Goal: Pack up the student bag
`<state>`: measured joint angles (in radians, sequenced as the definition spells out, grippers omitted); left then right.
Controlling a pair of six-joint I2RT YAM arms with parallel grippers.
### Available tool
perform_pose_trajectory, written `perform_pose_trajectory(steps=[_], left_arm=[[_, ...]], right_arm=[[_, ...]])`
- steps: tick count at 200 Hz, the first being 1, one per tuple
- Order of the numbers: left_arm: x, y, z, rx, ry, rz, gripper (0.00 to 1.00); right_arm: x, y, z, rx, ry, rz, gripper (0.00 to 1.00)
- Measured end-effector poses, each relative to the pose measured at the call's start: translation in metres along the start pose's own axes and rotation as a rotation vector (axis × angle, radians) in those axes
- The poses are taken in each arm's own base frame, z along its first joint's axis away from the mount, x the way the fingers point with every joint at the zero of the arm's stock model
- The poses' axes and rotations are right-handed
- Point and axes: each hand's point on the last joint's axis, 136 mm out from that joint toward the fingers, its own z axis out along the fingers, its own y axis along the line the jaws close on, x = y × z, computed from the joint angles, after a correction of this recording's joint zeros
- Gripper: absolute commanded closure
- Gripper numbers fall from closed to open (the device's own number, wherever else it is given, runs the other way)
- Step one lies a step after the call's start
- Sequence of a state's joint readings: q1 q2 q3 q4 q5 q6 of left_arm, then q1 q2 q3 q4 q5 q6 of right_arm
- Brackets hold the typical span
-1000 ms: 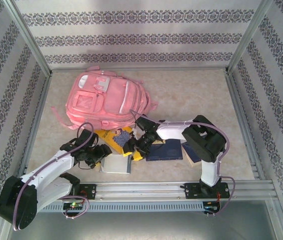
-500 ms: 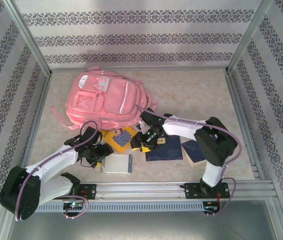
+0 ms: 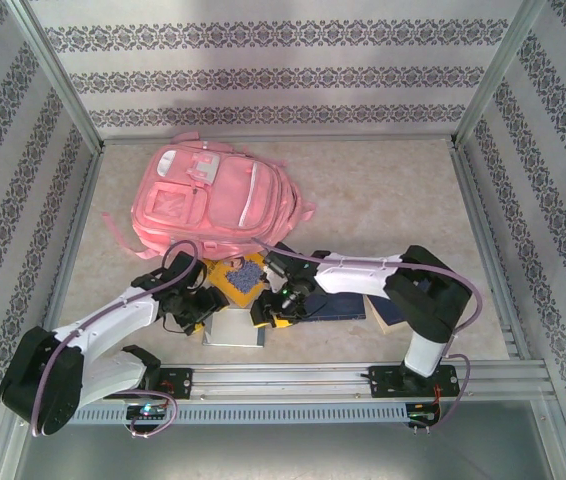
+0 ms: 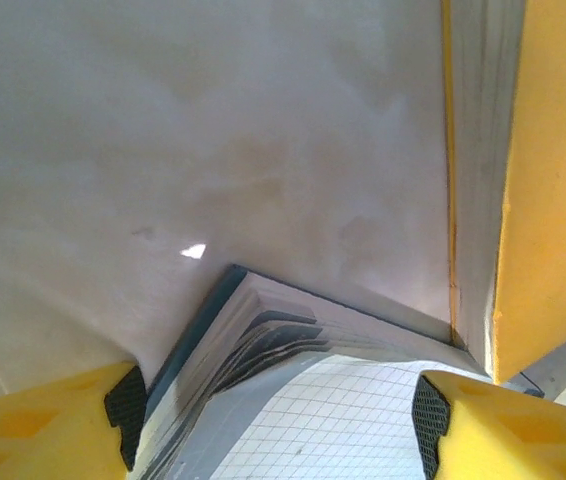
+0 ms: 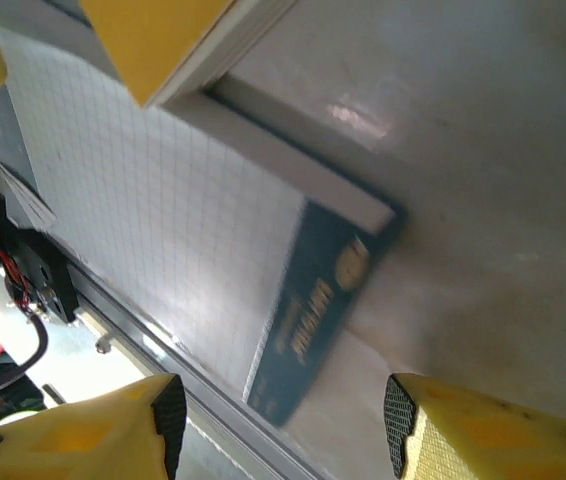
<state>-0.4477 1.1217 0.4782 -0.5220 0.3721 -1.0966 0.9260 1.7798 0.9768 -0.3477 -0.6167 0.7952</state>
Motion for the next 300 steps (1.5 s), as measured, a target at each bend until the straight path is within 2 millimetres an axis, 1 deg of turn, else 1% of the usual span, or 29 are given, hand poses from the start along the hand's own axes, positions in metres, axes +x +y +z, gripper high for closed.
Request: perform_pose_trajectory(steps=[19,67,124,196,229,256,300], left_arm=[[0.006,-0.004,0.002,0.011,0.028,0.023,0.29],[0.007,-0.003,0.003,0.009,0.033,0.029,0.30],[0.007,-0.002,0.004,0.000,0.039,0.028,0.30],[0.006,-0.001,0.005,-0.016,0.044,0.023,0.31],[0.007,-0.001,0.006,-0.018,0.045,0.023,0.31],[0.007,-0.001,0.006,-0.024,0.049,0.027,0.31],[0.007,0.000,0.006,-0.032,0.053,0.036,0.31]], right_arm=[[-0.002,-0.002,0.008,0.001,0.005,0.032,0.44],[-0.005,0.001,0.008,-0.010,0.000,0.106,0.44],[-0.003,0.005,0.005,-0.049,-0.012,0.118,0.44],[-0.002,0.021,-0.018,-0.179,-0.032,0.120,0.46],[-0.004,0.024,-0.021,-0.226,-0.044,0.128,0.46],[-0.004,0.024,-0.018,-0.237,-0.035,0.151,0.47],[-0.006,0.010,-0.002,-0.216,-0.013,0.205,0.48]])
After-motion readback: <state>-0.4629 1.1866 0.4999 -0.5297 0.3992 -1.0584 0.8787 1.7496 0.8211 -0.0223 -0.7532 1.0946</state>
